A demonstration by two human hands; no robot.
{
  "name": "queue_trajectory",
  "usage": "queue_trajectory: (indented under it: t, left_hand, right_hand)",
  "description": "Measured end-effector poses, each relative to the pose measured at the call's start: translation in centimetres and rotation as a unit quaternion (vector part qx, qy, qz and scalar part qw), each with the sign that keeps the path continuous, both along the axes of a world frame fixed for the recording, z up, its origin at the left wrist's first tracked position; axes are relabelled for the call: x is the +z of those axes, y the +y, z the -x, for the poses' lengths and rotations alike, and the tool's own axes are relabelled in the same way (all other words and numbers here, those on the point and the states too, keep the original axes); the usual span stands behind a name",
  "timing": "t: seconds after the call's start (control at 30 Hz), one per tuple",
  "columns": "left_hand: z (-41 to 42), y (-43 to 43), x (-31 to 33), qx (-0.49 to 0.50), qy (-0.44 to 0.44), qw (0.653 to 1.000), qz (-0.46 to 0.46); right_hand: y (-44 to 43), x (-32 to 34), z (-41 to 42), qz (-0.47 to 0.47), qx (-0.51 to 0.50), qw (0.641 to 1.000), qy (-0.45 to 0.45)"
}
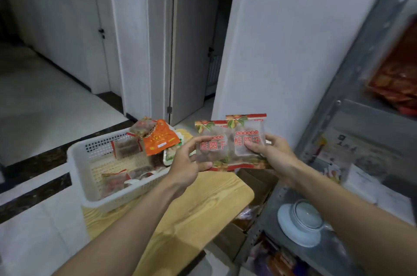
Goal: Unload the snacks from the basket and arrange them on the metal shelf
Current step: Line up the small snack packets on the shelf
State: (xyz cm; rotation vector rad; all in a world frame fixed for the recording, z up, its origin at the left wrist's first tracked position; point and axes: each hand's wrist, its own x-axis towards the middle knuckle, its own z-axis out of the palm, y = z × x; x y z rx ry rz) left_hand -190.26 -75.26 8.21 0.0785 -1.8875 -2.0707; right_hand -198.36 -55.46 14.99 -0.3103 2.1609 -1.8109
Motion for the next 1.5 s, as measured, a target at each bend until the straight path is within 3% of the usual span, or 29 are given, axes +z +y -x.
queue_trajectory:
  t: [0.47, 0.8, 1.2, 1.5]
  left_hand:
    - [-0.2, 31.7, 6.2, -0.154, 0.060, 0.986, 0.005]
    - [1.3, 52.8, 10.6, -0.239, 0.113, 0.963, 0.041]
    - [11.9, 72.1, 16.7, -0.316, 0.161, 0.932, 0.076]
    - [19.4, 80.5, 17.8, -0.335, 0.130, 0.926, 0.120]
  right_hand:
    - [33.7, 5.5, -9.0, 0.039, -0.172, 0.982, 0.061]
    - [55.6, 8.7, -12.4, 0.038, -0.296, 0.949, 0.106]
    - [73.3, 12.3, -5.9, 0.049, -0.422, 0.891, 0.159]
    - [81.8, 13.4, 0.9, 0.053, -0.421, 0.896, 0.131]
